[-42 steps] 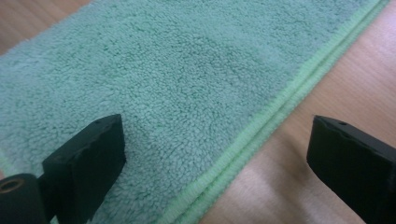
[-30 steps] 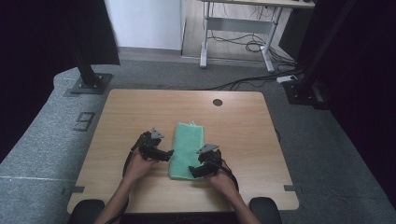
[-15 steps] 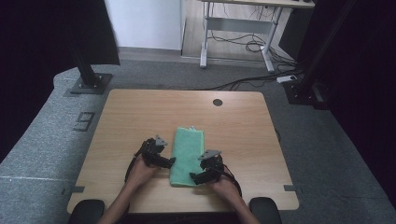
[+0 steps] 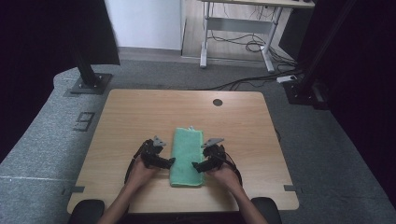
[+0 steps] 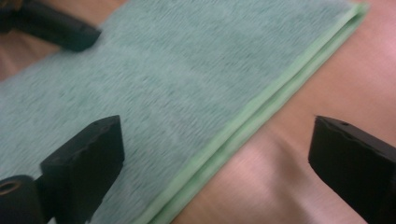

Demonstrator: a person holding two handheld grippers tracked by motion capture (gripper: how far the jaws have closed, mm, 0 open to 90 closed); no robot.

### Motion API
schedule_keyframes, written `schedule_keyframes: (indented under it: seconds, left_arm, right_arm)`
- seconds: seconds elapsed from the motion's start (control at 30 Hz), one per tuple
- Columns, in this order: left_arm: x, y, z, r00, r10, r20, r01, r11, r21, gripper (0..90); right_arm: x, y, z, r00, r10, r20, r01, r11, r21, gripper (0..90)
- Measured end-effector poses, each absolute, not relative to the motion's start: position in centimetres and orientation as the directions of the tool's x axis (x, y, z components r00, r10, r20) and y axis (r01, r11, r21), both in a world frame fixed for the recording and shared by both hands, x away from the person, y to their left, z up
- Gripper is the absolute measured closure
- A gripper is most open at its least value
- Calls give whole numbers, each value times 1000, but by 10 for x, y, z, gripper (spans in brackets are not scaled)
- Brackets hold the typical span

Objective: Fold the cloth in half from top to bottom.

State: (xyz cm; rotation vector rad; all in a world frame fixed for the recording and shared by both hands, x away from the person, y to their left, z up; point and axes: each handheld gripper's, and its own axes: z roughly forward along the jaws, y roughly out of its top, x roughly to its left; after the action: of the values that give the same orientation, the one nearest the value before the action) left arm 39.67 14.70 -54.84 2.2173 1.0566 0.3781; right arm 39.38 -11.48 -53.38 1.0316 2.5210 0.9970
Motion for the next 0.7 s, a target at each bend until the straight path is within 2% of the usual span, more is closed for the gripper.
schedule_keyframes:
  seconds: [0.23, 0.57, 0.7]
  left_arm:
    - [396, 147, -549, 633, 774, -15, 584, -465, 665, 9]
    - [396, 147, -549, 633, 774, -16, 584, -463, 667, 10]
    - [396, 147, -549, 630, 776, -18, 585, -459, 669, 10]
  right_arm:
    - [420, -112, -526, -718, 696, 15, 526, 529, 666, 204]
    - [451, -109, -521, -692, 722, -2, 533, 513, 673, 316]
    - [463, -110, -518, -682, 731, 2, 539, 500, 678, 395]
